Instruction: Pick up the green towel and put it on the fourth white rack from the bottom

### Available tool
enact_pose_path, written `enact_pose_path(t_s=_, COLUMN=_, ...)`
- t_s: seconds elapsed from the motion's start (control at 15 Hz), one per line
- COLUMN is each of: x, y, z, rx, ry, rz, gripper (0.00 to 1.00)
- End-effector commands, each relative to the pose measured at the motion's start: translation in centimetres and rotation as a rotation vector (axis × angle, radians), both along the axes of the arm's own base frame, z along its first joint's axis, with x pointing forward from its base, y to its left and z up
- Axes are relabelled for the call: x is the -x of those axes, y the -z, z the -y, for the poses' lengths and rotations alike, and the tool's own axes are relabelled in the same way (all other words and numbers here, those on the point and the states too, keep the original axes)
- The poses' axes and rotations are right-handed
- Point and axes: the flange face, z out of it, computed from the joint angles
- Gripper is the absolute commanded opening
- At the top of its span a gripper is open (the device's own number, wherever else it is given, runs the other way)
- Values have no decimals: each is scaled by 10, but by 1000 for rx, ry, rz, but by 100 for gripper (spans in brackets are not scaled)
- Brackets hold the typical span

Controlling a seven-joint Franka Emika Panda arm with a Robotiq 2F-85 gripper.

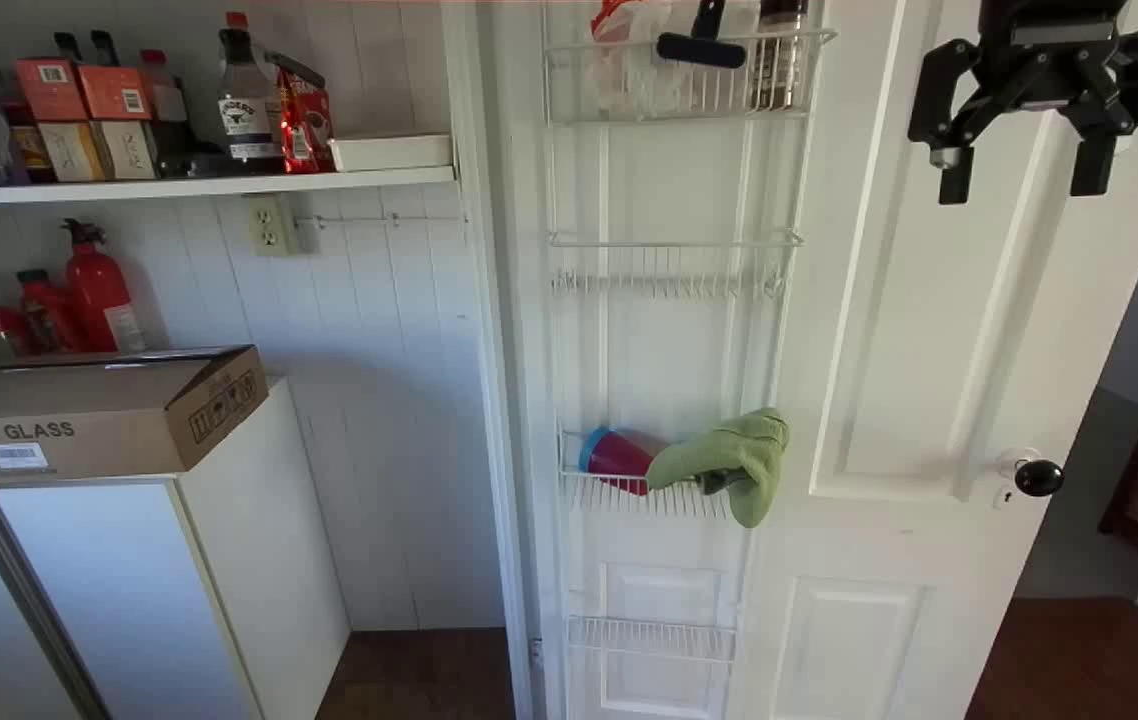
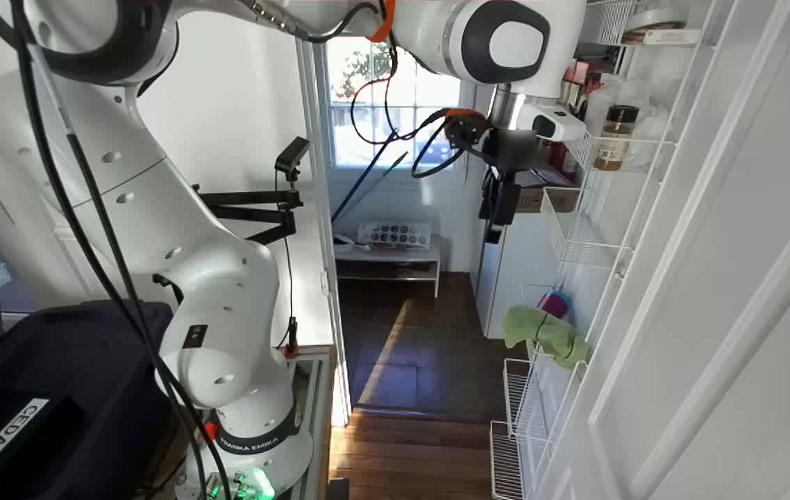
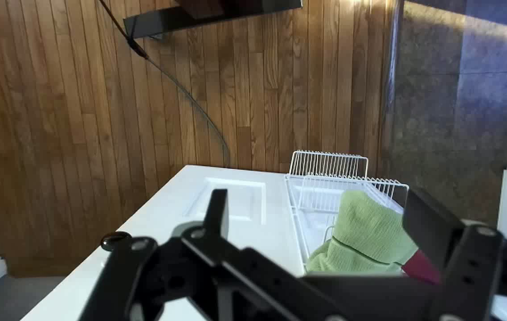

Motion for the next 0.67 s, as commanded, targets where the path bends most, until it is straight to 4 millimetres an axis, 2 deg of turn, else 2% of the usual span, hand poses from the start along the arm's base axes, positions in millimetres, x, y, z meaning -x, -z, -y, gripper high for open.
enact_pose_path(t_s=0.0, x=0, y=-1, z=0, rx=0, ry=0, rz=-1, gripper=100)
enact_pose_path(t_s=0.27, x=0, y=-1, z=0, rx=0, ry=0, rz=-1, gripper=100)
enact_pose_path(t_s=0.6, x=-10, y=77, z=28, rx=-128, ry=33, rz=-165, gripper=100)
